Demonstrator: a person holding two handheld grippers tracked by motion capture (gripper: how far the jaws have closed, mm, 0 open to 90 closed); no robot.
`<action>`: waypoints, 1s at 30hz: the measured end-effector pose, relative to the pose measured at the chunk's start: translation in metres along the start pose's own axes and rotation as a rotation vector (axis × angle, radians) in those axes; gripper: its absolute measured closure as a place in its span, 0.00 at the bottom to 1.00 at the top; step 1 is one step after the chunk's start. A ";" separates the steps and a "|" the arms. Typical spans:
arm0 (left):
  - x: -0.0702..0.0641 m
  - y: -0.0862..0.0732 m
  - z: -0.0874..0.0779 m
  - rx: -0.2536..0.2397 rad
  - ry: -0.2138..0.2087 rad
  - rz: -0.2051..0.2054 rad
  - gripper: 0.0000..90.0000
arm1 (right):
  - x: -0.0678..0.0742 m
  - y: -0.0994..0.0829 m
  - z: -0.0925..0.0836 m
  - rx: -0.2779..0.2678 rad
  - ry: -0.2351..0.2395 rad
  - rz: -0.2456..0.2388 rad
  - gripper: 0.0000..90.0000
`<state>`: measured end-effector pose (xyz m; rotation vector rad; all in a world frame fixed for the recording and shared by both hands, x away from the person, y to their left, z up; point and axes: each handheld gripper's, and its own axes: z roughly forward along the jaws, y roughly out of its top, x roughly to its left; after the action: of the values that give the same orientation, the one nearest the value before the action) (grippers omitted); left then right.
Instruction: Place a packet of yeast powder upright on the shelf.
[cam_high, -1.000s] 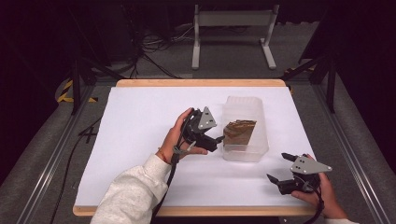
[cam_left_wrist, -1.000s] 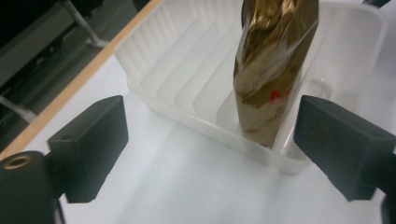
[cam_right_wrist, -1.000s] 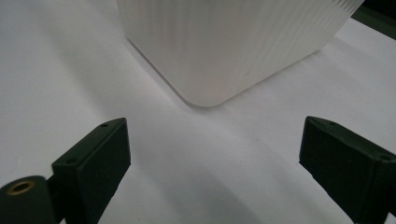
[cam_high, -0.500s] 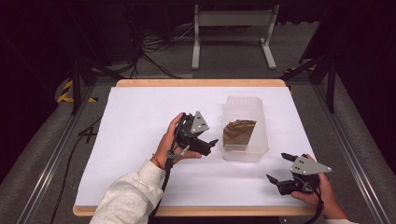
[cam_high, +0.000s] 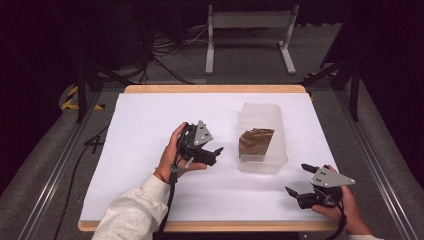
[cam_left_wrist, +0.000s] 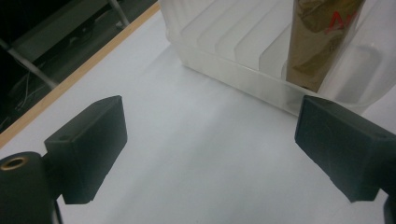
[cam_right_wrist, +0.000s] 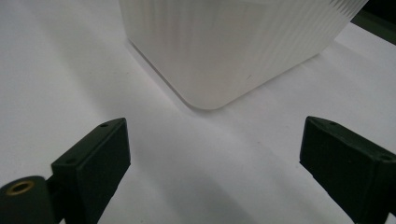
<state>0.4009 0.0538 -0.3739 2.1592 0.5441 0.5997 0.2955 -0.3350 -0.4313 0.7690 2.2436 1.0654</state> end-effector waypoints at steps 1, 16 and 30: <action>0.001 -0.002 -0.001 0.002 0.004 0.002 0.11 | 0.000 0.000 0.000 -0.002 0.000 0.000 0.10; 0.013 -0.032 -0.015 0.044 0.018 -0.023 0.08 | 0.001 0.000 0.001 0.000 0.000 -0.002 0.10; 0.016 -0.066 -0.033 0.072 0.050 0.022 0.07 | 0.001 0.000 0.000 0.001 0.000 -0.002 0.10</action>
<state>0.3832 0.1203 -0.4045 2.2249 0.5778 0.6570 0.2951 -0.3343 -0.4313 0.7666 2.2444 1.0635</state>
